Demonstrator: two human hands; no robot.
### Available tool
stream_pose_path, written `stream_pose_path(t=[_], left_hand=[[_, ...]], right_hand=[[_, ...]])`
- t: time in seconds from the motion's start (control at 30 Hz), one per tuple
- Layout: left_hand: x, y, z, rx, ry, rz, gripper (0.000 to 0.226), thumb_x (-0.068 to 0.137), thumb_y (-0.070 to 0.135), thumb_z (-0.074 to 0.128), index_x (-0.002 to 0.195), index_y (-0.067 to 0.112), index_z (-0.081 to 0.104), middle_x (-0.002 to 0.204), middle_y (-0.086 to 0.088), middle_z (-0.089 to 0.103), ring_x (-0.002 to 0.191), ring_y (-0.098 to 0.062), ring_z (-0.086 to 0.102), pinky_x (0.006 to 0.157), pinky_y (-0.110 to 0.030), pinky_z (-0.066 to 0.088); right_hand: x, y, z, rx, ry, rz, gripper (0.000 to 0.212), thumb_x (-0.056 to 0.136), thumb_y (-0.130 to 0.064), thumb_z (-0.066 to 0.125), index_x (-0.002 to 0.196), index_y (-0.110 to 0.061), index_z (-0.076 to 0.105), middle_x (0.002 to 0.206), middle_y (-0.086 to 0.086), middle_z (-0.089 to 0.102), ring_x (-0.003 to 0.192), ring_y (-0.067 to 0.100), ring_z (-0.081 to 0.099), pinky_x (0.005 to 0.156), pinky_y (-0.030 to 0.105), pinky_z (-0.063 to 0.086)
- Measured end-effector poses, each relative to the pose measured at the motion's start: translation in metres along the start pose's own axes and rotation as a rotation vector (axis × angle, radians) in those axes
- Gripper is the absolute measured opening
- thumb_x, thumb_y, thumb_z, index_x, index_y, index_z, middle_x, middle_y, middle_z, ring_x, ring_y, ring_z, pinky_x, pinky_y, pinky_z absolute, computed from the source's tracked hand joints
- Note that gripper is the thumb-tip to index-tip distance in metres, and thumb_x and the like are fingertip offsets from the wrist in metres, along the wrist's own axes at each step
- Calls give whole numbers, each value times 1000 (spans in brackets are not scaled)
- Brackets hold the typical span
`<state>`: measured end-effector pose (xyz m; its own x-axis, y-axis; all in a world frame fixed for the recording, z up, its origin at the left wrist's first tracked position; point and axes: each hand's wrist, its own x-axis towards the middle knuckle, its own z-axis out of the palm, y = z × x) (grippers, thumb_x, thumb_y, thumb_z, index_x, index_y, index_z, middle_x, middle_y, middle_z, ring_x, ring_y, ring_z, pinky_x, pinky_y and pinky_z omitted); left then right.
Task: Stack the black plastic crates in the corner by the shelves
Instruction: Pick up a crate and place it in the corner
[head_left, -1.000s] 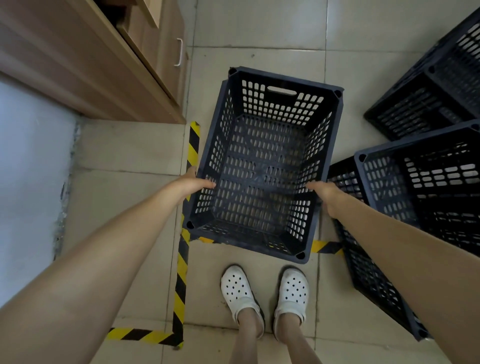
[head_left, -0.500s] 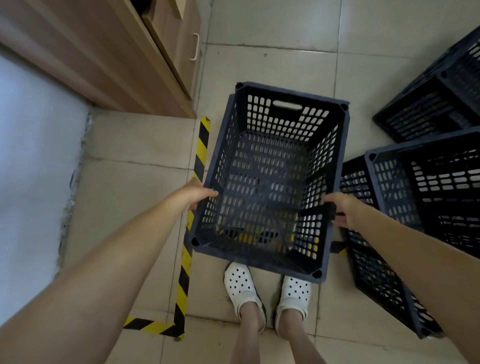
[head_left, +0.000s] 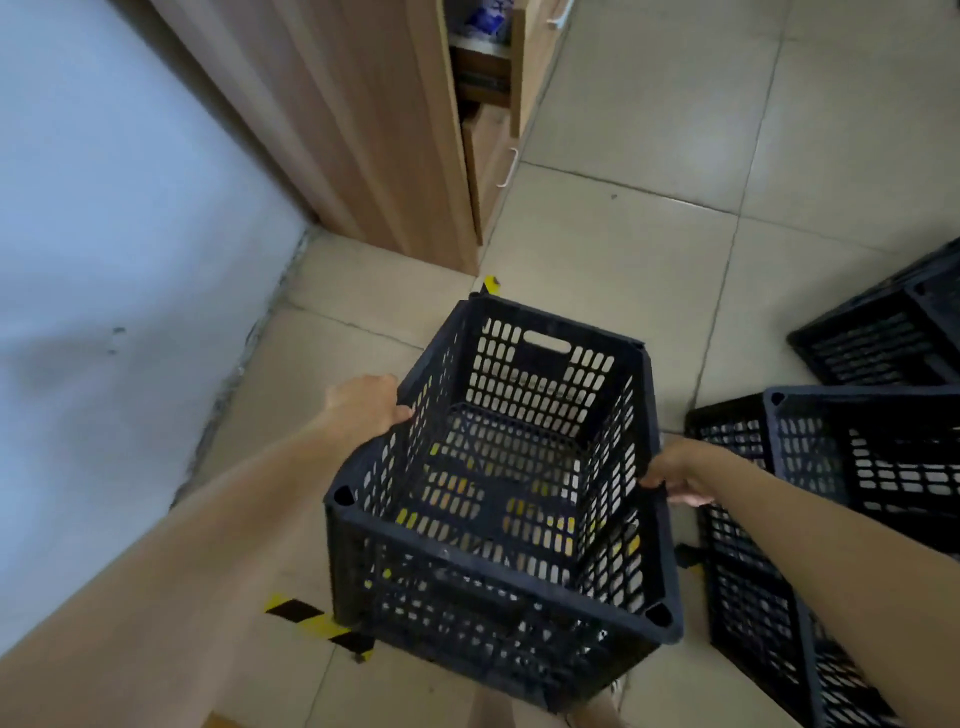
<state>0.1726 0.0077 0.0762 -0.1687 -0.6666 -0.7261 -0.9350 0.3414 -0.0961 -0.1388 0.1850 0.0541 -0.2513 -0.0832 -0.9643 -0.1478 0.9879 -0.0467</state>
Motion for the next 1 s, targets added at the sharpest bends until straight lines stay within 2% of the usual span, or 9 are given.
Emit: stream_pose_path(t=[0.1,0.23,0.33,0.43,0.57,0.63,0.7,0.87,1.0], left_hand=[[-31,-36,8,19,-52,-71,44,95,47,49,125,16,52,114,-5,62,106,-26,60,77,-35,41],[-75,-84,31,-58,-81,-166,51,93,51,53,128,14,52,114,-3,63,104,-24,61,88,-35,50],[-104,-115,47,-112,-122,-227,57,94,49,53,136,12,42,112,-5,62,103,-24,62,92,-39,52],[-124,-146,62,-214,-124,-294,65,93,46,54,144,12,33,114,-7,63,102,-25,64,90,-39,54],[-142,-191,78,-399,-153,-395,54,91,46,58,132,13,44,113,-5,64,93,-23,65,89,-41,55],[-146,-213,86,-503,-189,-424,53,89,46,60,129,14,47,112,-4,65,90,-21,68,86,-41,57],[-153,-233,94,-625,-228,-435,50,91,48,58,127,16,47,111,-3,68,80,-20,72,81,-39,59],[-171,-275,114,-905,-341,-424,59,97,55,40,136,12,47,103,-5,72,83,-20,74,82,-33,57],[-176,-296,112,-976,-373,-387,45,98,24,54,139,10,42,127,-11,60,89,-19,62,67,-21,51]], right_hand=[[-35,-17,27,-173,-26,-53,25,93,7,54,117,1,56,113,16,58,95,25,57,61,15,50],[-59,-38,59,-340,-21,-136,36,91,9,56,126,11,51,132,22,57,118,32,57,92,36,52],[-89,-66,81,-464,-16,-229,27,92,5,57,118,10,51,127,27,58,99,29,59,79,32,51],[-114,-97,102,-597,37,-309,37,93,0,58,126,12,48,127,26,59,111,33,62,82,32,48],[-135,-144,137,-689,78,-411,30,90,5,60,117,15,51,125,30,59,114,37,61,93,37,49],[-141,-165,156,-739,102,-454,11,88,6,62,86,7,51,116,30,62,103,36,63,91,37,50],[-142,-184,175,-813,128,-482,27,86,5,65,72,-1,43,96,25,63,87,31,62,90,37,54],[-160,-231,220,-1066,164,-498,25,86,-7,70,78,-3,46,76,12,64,66,21,64,53,26,48],[-157,-268,250,-1155,159,-575,31,85,-12,72,94,-2,44,64,7,56,69,22,65,60,29,48]])
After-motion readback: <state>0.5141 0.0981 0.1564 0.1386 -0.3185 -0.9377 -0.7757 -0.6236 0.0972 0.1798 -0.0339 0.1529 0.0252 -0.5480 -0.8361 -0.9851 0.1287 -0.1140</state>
